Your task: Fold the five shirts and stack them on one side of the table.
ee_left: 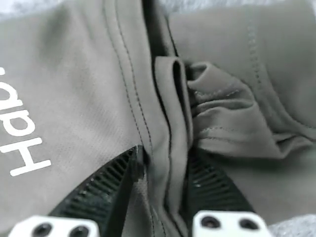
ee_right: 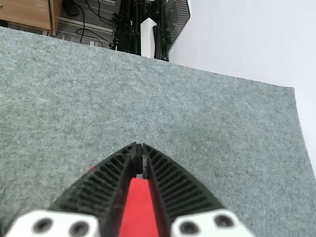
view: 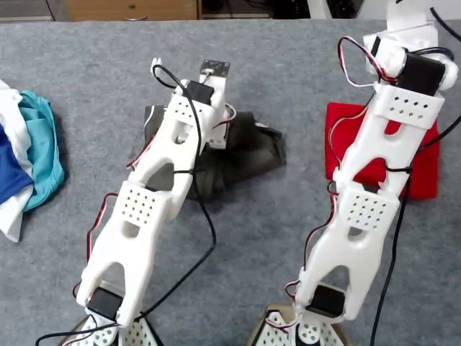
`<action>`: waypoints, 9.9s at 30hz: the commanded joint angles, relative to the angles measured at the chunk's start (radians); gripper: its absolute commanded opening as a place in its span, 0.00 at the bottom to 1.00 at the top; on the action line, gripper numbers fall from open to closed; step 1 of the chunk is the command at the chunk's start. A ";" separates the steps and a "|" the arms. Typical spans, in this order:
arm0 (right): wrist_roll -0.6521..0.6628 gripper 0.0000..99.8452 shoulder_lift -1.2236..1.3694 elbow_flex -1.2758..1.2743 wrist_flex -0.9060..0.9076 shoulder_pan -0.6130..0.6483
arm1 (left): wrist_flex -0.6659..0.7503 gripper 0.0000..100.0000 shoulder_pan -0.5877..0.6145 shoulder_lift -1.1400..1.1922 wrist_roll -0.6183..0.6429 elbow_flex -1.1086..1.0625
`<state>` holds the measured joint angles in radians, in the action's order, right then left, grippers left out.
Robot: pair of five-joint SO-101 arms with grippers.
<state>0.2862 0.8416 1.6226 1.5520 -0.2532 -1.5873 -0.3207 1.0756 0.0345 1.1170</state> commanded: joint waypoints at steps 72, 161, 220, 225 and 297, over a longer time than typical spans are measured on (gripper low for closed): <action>0.000 0.00 -0.054 0.045 -0.018 -0.013 | -0.158 0.07 0.063 -0.018 -0.003 0.256; 0.118 0.00 -0.889 -1.624 -0.077 0.515 | -0.133 0.02 0.242 0.087 0.181 0.500; 0.183 0.00 -0.524 -1.885 -0.304 0.297 | 0.064 0.02 0.230 0.268 0.153 0.499; 0.189 0.00 -0.524 -1.733 -0.143 0.308 | 0.068 0.02 0.224 0.268 0.150 0.499; -0.499 0.25 -0.716 -1.811 -0.269 0.507 | 0.061 0.02 0.222 0.268 0.123 0.499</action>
<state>-0.0882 0.1757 -0.1818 1.3433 0.2332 -1.5351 -0.1013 1.3518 0.1619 1.5789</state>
